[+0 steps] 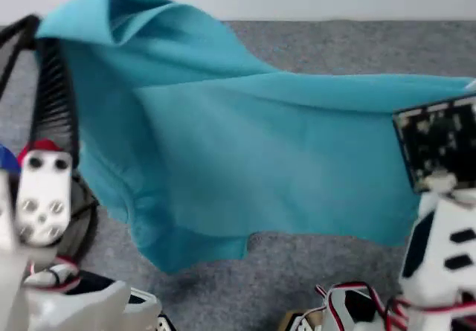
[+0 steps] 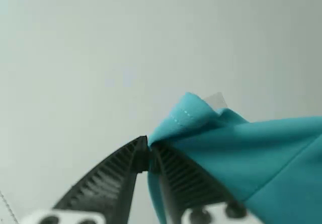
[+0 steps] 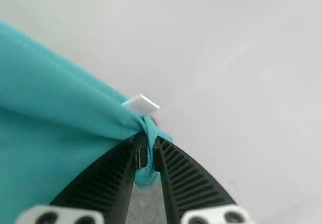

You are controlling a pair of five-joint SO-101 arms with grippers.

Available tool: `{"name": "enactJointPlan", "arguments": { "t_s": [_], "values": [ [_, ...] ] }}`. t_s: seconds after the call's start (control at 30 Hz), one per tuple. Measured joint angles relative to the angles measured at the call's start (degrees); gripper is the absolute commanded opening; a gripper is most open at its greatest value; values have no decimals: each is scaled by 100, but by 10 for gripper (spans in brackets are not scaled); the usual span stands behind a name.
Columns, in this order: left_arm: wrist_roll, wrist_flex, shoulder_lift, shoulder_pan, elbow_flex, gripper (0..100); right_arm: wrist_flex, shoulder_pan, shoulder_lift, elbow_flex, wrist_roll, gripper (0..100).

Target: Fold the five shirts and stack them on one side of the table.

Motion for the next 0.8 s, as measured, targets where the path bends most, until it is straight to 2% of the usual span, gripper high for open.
{"name": "enactJointPlan", "arguments": {
  "t_s": [0.17,0.4,0.63,0.8],
  "values": [
    [-193,0,-273,-35,-62,13,35,0,-334,-70,0,9],
    [-211,0,-290,-35,853,13,141,0,-88,615,9,9],
    [-211,-70,-211,-35,3200,13,35,-607,905,1952,9,9],
    [-211,-1266,-202,-158,5451,13,-932,-782,1591,3121,9,9]
  ]
}}
